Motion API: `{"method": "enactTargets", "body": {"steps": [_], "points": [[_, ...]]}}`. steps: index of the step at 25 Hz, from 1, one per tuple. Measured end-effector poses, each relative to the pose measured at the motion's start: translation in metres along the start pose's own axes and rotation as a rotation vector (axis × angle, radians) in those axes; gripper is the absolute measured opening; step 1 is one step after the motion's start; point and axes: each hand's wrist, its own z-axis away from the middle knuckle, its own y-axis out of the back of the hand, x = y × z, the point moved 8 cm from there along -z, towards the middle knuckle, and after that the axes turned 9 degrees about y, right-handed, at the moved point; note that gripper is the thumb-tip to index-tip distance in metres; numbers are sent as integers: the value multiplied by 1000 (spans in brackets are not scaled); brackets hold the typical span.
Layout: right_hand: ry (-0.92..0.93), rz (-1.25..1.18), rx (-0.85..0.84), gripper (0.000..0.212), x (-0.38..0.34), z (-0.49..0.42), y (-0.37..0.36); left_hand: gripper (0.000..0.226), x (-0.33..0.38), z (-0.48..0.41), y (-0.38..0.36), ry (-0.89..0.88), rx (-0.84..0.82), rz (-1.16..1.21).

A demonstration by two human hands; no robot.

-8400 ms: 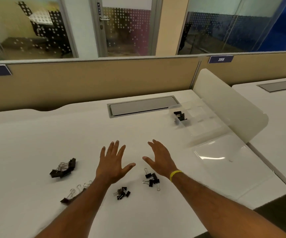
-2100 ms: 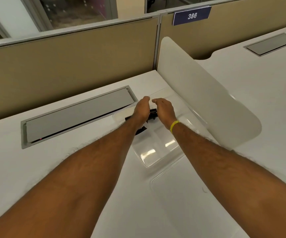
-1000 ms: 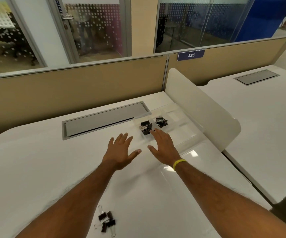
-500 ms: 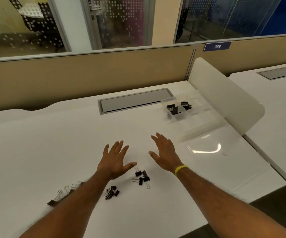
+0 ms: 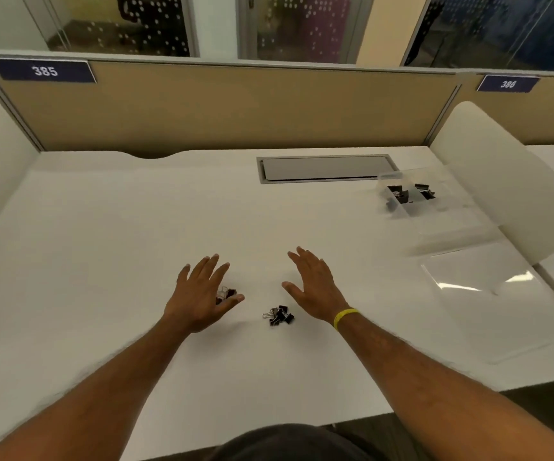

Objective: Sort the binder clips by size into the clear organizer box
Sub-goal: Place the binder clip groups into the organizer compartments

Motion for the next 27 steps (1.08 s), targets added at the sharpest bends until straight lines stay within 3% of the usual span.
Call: {"method": "enactTargets", "body": {"steps": [6, 12, 17, 21, 27], "points": [[84, -33, -77, 66, -52, -19, -37, 104, -70, 35, -3, 144, -8, 17], [117, -75, -206, 69, -90, -29, -71, 107, -82, 51, -12, 168, -26, 46], [174, 44, -249, 67, -116, -40, -91, 103, -81, 51, -16, 181, -26, 111], [220, 152, -301, 54, -126, -43, -102, 94, -79, 50, -21, 192, -35, 137], [270, 178, -248, 30, -123, -46, -103, 92, -80, 50, -25, 196, -30, 142]]}}
